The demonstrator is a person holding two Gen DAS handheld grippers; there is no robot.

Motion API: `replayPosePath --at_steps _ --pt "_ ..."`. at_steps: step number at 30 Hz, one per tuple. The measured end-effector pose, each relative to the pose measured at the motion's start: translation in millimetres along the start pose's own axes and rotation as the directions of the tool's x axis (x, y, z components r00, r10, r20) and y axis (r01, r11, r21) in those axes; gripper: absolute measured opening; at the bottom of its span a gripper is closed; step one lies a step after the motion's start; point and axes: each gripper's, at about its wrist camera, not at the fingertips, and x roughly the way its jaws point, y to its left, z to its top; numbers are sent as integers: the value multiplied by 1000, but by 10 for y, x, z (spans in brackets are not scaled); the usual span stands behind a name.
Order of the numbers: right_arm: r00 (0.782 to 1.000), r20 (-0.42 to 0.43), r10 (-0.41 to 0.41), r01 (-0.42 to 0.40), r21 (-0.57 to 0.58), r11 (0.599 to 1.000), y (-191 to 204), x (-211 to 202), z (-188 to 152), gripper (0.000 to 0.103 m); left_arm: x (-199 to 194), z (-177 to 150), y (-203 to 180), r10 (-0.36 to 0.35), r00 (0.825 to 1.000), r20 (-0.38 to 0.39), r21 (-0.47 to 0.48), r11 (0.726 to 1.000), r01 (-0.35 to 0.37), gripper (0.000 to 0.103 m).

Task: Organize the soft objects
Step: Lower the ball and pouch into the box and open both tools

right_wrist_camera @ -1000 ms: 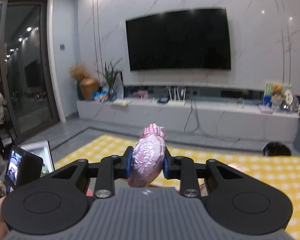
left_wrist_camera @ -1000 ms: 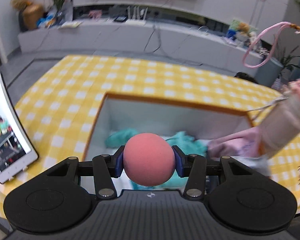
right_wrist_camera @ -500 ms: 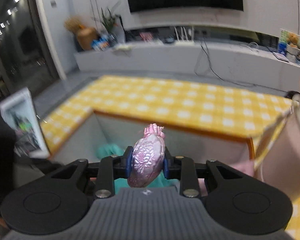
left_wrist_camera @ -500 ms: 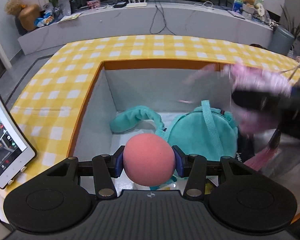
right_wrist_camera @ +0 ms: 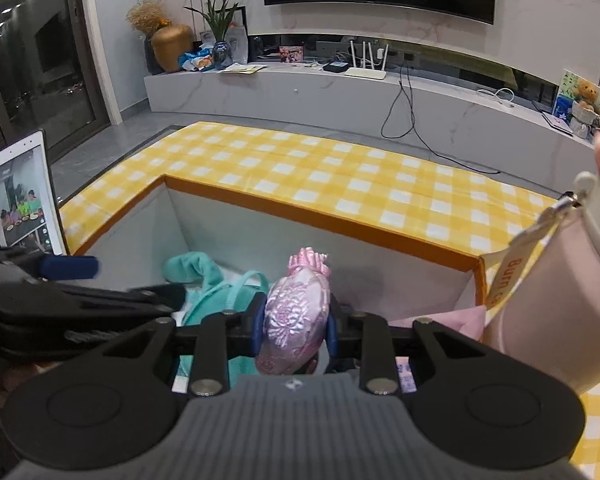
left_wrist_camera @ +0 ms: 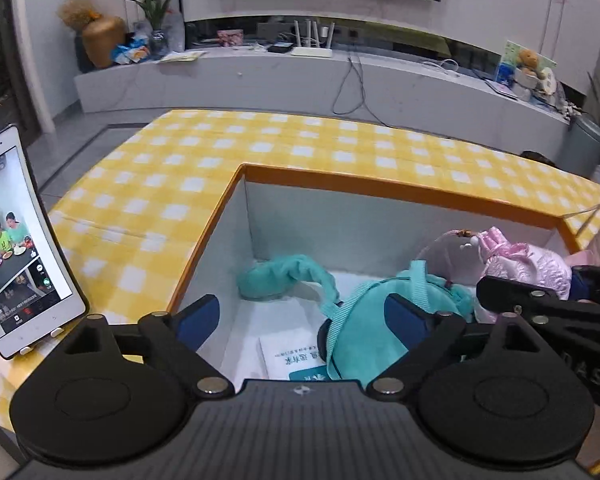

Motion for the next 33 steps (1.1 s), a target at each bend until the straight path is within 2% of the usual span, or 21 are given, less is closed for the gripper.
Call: replayPosePath --at_steps 2,4,9,14,20,24,26,28,30,33 --pt "1000 1 -3 3 14 1000 -37 -7 -9 28 -42 30 49 -23 1000 -1 3 1000 23 103" --pt "1000 0 0 0 13 1000 -45 -16 -7 28 -129 32 101 -62 998 29 12 998 62 103" --pt "1000 -13 -8 8 3 1000 -8 -3 -84 30 -286 35 248 -82 994 75 -25 996 84 103" --pt "998 -35 -44 44 -5 999 63 47 -162 35 -273 17 304 -100 992 72 -35 994 102 103" --pt "999 -7 -41 41 -38 998 155 -4 -173 62 -352 18 324 -95 991 90 -31 995 99 103" --pt "999 27 -30 32 -67 997 236 -65 -184 94 -439 17 370 -91 990 109 -56 994 98 103" --pt "999 50 -16 20 -82 996 288 -118 -197 97 -476 21 400 -109 987 117 -73 990 118 103" --pt "998 55 -14 19 -91 996 338 -157 -200 100 -535 10 410 -124 979 162 -57 989 135 103" --pt "998 59 -24 30 -91 995 388 -192 -202 100 -593 -1 374 -107 974 199 -7 994 111 103" --pt "998 58 -32 38 -105 994 440 -263 -209 100 -643 -9 295 -46 977 208 45 998 37 103"
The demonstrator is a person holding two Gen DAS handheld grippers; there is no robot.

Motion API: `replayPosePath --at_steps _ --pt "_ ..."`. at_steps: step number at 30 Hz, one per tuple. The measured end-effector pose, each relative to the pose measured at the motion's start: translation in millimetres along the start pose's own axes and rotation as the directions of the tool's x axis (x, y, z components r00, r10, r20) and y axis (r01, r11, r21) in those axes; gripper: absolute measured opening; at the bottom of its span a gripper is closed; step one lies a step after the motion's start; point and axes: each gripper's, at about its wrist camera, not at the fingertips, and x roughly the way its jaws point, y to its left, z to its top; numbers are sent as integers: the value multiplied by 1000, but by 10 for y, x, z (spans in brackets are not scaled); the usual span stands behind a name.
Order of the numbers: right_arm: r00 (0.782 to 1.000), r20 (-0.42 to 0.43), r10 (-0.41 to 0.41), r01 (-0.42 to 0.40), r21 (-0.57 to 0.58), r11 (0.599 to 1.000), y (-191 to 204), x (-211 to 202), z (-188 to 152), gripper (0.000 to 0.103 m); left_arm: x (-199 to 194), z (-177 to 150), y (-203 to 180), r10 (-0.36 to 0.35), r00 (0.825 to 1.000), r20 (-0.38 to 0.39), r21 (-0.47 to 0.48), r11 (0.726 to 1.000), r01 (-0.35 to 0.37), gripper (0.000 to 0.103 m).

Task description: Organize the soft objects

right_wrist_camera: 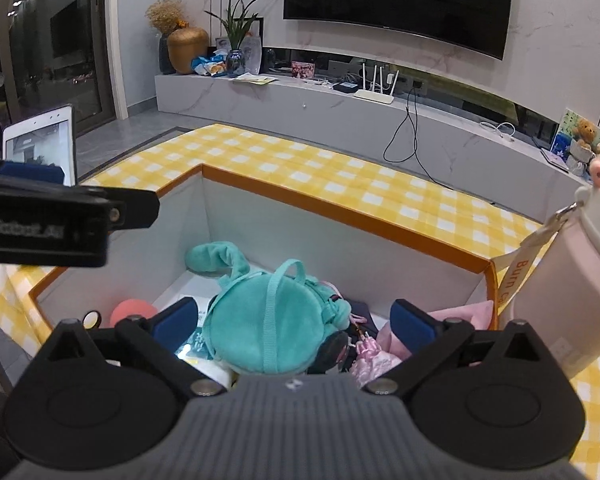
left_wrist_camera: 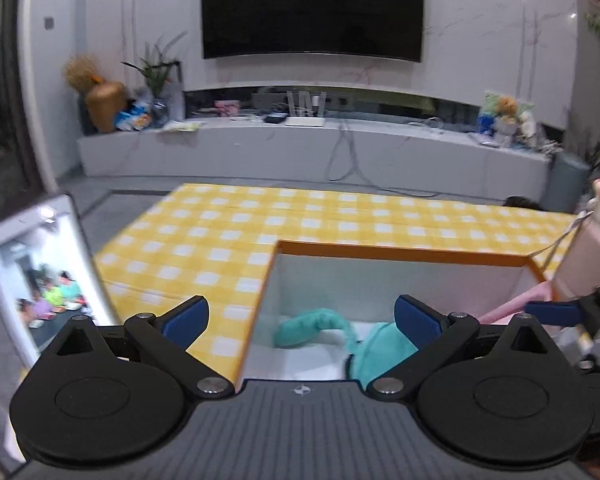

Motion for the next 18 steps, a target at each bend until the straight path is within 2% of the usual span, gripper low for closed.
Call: replayPosePath --at_steps 3,8,11,13,18 --pt "999 27 -19 19 -13 1000 47 -143 16 100 -59 -3 -41 61 998 8 18 998 -61 103" --pt "997 71 -27 26 16 1000 40 -476 20 100 -213 7 -88 26 1000 4 22 999 -27 103" --pt "996 82 -42 39 37 999 -20 -694 -34 100 -352 13 -191 -18 999 41 55 998 16 103" --pt "994 91 -60 54 71 996 -97 -840 -92 100 -434 58 -265 -41 997 60 31 999 40 103" --pt "989 110 -102 82 177 981 -385 -1206 -365 100 -569 111 -470 -156 988 21 10 988 156 103"
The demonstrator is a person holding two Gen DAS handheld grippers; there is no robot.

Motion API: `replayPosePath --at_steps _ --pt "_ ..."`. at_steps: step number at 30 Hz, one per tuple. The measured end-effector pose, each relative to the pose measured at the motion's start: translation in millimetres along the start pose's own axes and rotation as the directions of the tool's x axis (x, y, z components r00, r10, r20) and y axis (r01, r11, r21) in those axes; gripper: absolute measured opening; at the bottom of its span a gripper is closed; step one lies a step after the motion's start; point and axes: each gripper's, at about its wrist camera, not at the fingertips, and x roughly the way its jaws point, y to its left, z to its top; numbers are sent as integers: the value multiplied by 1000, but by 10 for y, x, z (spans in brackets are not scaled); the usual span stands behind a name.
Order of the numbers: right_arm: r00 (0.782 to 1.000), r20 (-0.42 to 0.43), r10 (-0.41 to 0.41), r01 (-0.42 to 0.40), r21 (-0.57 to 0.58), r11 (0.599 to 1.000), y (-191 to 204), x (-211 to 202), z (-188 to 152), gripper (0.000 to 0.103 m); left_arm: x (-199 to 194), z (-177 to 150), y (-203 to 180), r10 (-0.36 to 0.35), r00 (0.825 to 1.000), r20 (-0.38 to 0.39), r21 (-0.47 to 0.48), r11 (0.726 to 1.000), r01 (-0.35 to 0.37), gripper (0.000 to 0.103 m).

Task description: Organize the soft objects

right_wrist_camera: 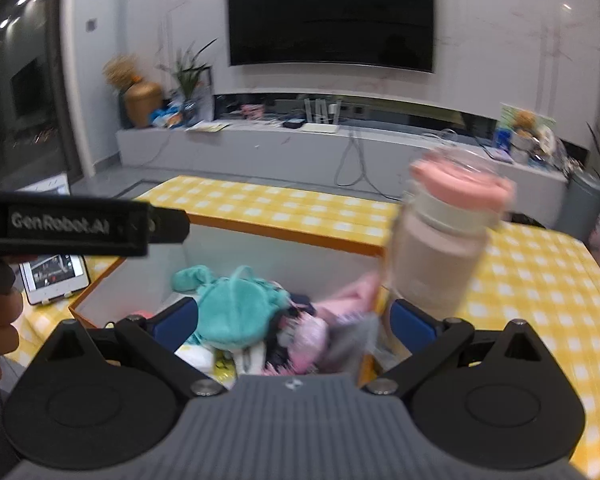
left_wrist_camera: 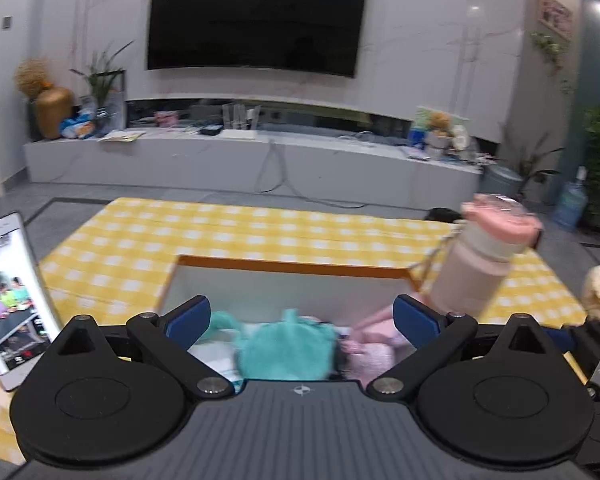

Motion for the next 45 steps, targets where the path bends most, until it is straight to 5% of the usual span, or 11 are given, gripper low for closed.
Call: replayPosePath --at_steps 5,10,19,45 --pt "999 -11 -32 33 61 998 -265 -195 -276 100 -60 -136 -300 -48 999 -6 24 999 48 103" --pt "999 -25 -22 25 130 991 -487 -253 -554 100 -49 -474 -493 13 1000 -11 7 1000 -13 103" --pt "999 -16 -50 51 95 994 -581 -130 -722 99 181 -815 -622 -20 991 -131 13 1000 22 103" --pt "995 -63 -75 82 124 989 -652 12 -853 97 250 -937 -769 27 988 -153 51 999 -19 103"
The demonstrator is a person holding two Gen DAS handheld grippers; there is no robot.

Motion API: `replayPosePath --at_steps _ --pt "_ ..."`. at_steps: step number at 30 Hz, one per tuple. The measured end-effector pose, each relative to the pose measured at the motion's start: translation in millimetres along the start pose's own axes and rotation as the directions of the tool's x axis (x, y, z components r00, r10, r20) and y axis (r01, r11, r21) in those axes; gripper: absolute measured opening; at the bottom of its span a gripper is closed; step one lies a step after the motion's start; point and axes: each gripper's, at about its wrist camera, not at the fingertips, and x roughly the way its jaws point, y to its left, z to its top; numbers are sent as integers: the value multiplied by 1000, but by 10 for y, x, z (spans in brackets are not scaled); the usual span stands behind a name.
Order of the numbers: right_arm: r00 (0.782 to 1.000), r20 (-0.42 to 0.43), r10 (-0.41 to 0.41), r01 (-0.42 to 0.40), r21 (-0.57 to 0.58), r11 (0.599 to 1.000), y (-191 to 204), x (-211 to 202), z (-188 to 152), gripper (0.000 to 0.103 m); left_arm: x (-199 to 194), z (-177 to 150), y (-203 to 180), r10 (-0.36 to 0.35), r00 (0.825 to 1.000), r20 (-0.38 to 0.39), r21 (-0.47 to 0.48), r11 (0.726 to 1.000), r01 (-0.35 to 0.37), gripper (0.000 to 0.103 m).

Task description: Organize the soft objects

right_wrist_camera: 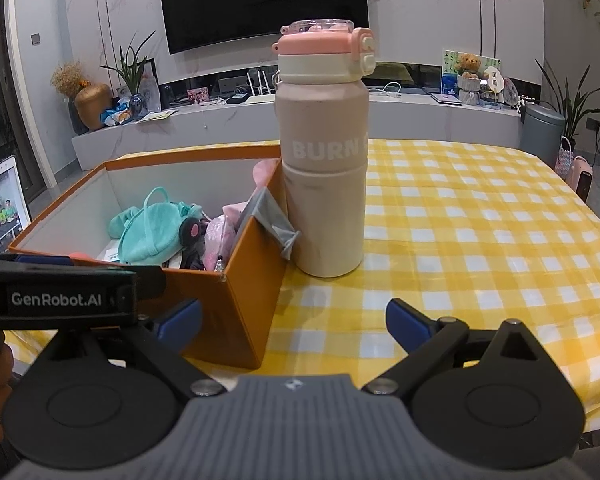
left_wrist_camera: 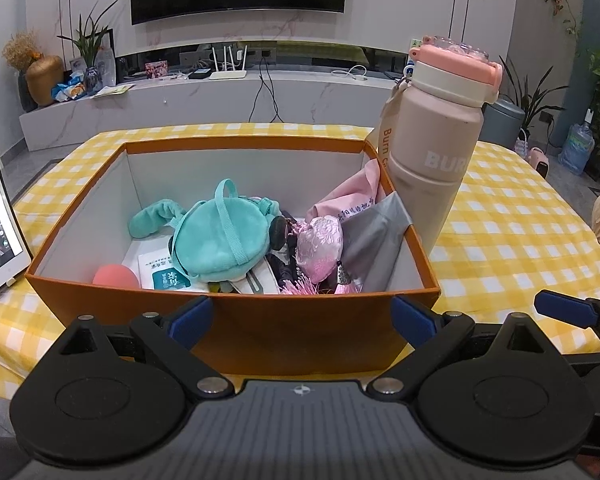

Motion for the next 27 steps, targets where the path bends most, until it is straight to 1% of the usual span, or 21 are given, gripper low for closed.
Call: replayPosePath --at_steps 6,12,27 --pt "1000 -2 4 -4 3 1000 -13 -7 12 96 -16 1 0 -4 1000 3 -4 1000 4 103" --pt "1000 -13 -4 4 2 1000 -5 3 8 96 -24 -5 -17 12 1000 4 9 1000 -12 103" --pt "1000 -22 -6 6 -4 1000 -7 6 6 96 -19 -6 -17 18 1000 -4 6 1000 -18 103"
